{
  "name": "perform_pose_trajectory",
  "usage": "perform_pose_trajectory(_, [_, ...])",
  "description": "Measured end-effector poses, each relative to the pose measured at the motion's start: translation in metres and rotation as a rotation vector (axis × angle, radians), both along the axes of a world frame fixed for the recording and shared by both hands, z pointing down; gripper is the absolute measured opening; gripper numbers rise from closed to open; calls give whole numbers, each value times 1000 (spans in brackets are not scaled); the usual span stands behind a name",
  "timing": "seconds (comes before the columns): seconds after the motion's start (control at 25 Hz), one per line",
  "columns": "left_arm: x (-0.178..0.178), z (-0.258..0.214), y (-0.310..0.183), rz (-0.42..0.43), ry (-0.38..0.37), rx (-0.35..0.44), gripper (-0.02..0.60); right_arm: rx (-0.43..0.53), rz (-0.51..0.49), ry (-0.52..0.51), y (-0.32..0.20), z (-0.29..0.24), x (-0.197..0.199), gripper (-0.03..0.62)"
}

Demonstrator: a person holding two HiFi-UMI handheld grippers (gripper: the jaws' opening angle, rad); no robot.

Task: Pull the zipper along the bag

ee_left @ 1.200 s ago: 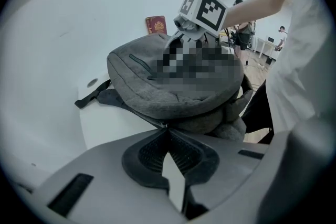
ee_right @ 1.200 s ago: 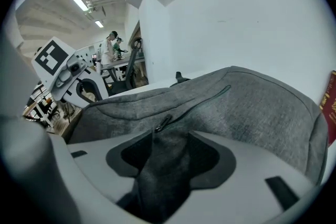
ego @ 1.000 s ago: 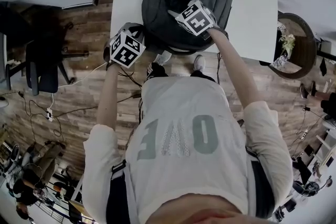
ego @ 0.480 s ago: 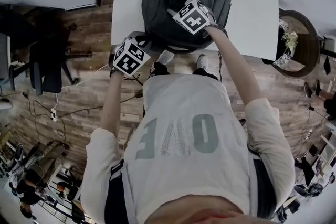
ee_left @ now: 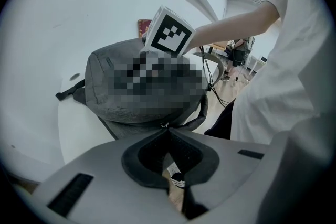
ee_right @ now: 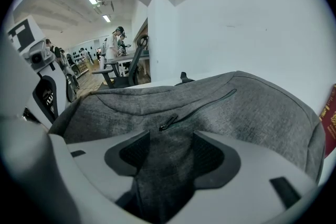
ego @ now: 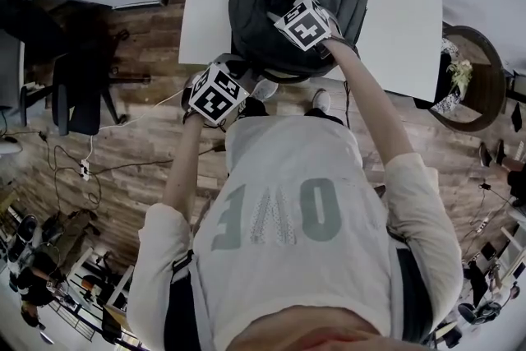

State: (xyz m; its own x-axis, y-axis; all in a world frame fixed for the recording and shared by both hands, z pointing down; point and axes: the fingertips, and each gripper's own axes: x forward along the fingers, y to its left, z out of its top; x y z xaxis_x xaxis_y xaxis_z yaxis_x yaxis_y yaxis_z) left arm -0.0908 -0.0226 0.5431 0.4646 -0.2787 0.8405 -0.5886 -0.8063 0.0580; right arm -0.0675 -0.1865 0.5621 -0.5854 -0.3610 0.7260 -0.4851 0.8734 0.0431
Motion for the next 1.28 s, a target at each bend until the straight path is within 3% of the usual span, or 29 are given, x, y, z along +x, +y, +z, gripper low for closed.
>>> perform_pose_trajectory(0.2, [25, 2, 13, 23, -16, -21, 25, 30, -59, 38, 6, 1, 3, 256])
perform_pose_trajectory(0.4, [25, 7, 15, -65, -17, -14, 25, 53, -86, 43, 8, -2, 2, 256])
perform_pose_trajectory(0.52, [27, 8, 17, -76, -36, -6, 25, 60, -127, 66, 11, -4, 7, 256])
perform_pose_trajectory(0.64, [26, 10, 18, -89, -51, 3, 25, 148, -149, 121, -4, -17, 20, 261])
perform_pose_trajectory(0.8, [24, 11, 14, -128, -34, 30, 25, 249, -74, 197, -64, -51, 63, 261])
perform_pose_trajectory(0.88, [23, 11, 14, -140, -28, 38, 25, 199, -27, 200, -82, -55, 81, 258])
perform_pose_trajectory(1.08, [23, 11, 12, -145, -34, 62, 25, -30, 116, 100, -89, -41, 94, 258])
perform_pose_trajectory(1.28, [12, 12, 6, -165, -46, 101, 25, -65, 176, 43, -87, -40, 99, 262])
